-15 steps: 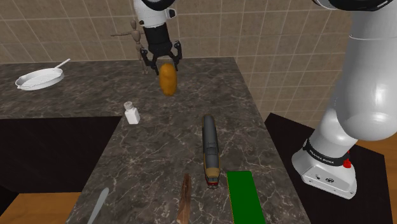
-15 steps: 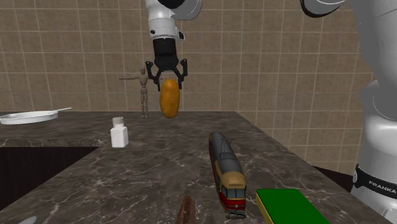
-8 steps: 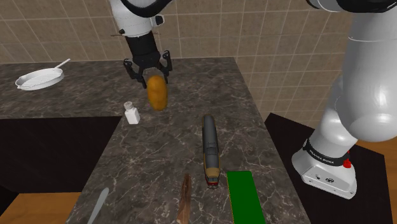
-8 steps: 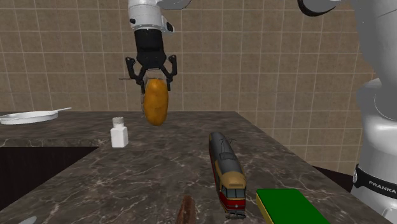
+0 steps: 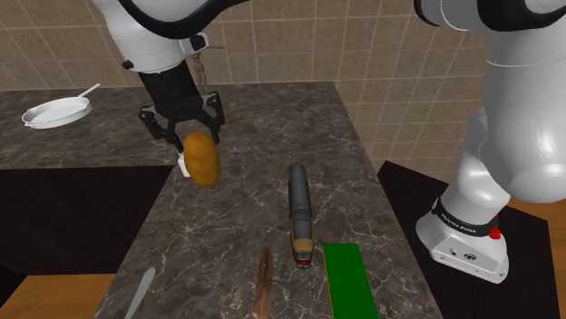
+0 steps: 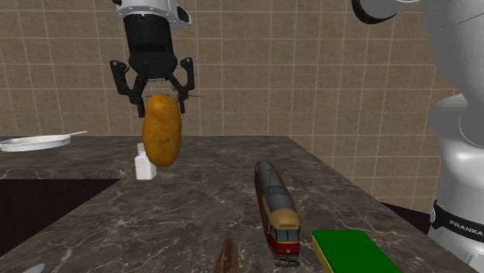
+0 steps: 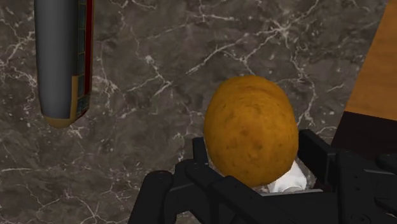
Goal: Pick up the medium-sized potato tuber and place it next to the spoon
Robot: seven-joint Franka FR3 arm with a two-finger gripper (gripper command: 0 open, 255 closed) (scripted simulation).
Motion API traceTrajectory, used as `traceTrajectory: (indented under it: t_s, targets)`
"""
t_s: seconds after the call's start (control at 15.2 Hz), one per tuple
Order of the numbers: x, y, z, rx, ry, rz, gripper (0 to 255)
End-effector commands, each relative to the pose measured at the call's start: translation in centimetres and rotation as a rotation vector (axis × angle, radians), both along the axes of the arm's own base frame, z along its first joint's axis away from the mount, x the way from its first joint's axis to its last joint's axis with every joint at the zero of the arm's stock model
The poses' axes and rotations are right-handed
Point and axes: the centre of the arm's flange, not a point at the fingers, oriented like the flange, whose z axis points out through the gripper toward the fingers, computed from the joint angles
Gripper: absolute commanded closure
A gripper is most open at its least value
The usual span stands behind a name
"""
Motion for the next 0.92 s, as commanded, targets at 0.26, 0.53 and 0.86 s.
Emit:
traceTrajectory:
  t_s: [0.26, 0.53, 0.86]
  targets:
    - [-2.6, 7.4, 0.0, 0.0, 0.0, -0.002, 255]
    - [-4.6, 12.6, 0.0, 0.0, 0.0, -0.002, 255]
    - [-4.6, 12.6, -2.6, 0.0, 0.0, -0.002, 255]
